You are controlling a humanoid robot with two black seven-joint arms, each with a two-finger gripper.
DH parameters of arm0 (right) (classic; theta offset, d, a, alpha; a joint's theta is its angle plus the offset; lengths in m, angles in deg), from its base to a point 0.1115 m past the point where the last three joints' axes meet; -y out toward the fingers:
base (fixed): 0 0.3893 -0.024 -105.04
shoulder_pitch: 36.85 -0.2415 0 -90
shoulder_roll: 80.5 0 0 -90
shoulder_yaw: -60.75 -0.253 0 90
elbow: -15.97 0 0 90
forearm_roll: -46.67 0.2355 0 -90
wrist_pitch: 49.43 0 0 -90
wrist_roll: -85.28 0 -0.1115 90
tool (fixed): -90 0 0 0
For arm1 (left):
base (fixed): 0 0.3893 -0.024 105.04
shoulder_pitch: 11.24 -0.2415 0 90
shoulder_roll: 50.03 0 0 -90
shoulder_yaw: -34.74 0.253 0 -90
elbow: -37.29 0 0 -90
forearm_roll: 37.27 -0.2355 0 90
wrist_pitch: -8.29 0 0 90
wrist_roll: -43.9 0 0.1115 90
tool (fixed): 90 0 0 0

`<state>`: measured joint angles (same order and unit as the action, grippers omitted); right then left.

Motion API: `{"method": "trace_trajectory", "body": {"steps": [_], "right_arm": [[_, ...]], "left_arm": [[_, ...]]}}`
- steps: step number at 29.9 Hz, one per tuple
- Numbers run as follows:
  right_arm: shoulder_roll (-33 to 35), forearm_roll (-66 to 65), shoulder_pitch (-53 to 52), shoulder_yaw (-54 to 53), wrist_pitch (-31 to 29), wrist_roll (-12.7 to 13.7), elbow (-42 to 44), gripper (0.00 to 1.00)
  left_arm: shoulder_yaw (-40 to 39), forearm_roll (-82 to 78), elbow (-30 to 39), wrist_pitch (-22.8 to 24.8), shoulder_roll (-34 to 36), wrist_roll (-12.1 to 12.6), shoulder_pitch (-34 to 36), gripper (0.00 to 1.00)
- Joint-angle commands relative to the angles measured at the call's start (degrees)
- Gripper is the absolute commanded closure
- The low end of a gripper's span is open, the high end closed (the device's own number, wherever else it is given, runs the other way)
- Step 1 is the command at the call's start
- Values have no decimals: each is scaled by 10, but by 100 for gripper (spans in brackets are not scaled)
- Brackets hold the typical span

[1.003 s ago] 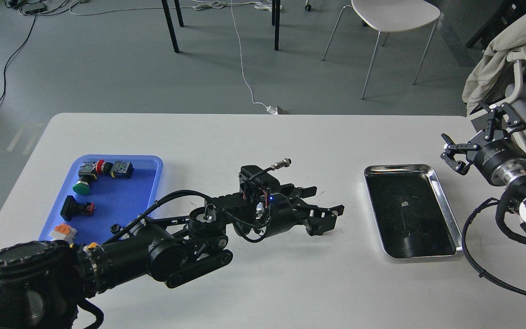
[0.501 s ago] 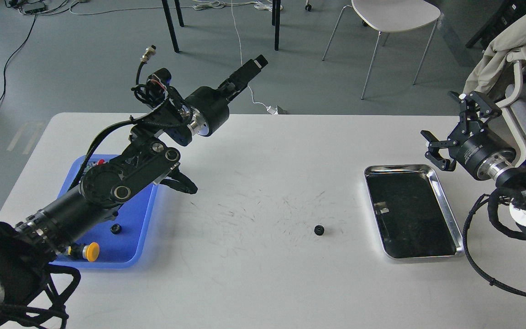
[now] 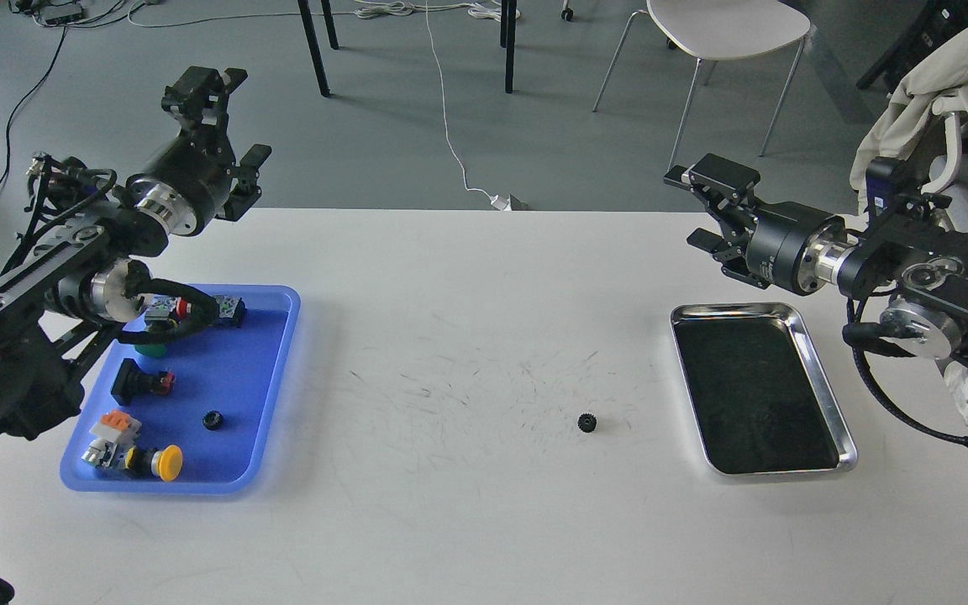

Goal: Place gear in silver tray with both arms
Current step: 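Return the left arm over the blue tray and reach the right gripper toward the gear, then grasp the black gear on the table with the right gripper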

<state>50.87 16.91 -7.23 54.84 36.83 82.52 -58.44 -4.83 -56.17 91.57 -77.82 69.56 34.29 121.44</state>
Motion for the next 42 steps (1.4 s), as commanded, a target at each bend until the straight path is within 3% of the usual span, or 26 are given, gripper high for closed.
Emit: {"method": "trace_trajectory", "body": {"steps": [1,9,17,22,29,42], "right_arm": [[-30,-24,-82,107,0,9,-14,0],[-75,-97,-216,298,-3,29,-77,0],[-148,-95,-263,396,-40,73,-76,1],[-185,-91,-286,426,-94,77,-63,1],[-232,-72,-286,466,-119,78,-31,1],[-316,-54,-283,502,-144,77,20,2]], "left_arm": [[0,43,-6,7,6,10,-12,2],[0,46,-7,-5,10,2,-36,2],[-2,42,-6,-6,11,1,-35,2],[-2,41,-5,-6,12,0,-35,2],[-2,40,-1,-14,12,-21,-35,2],[-2,40,0,-15,11,-23,-35,2]]}}
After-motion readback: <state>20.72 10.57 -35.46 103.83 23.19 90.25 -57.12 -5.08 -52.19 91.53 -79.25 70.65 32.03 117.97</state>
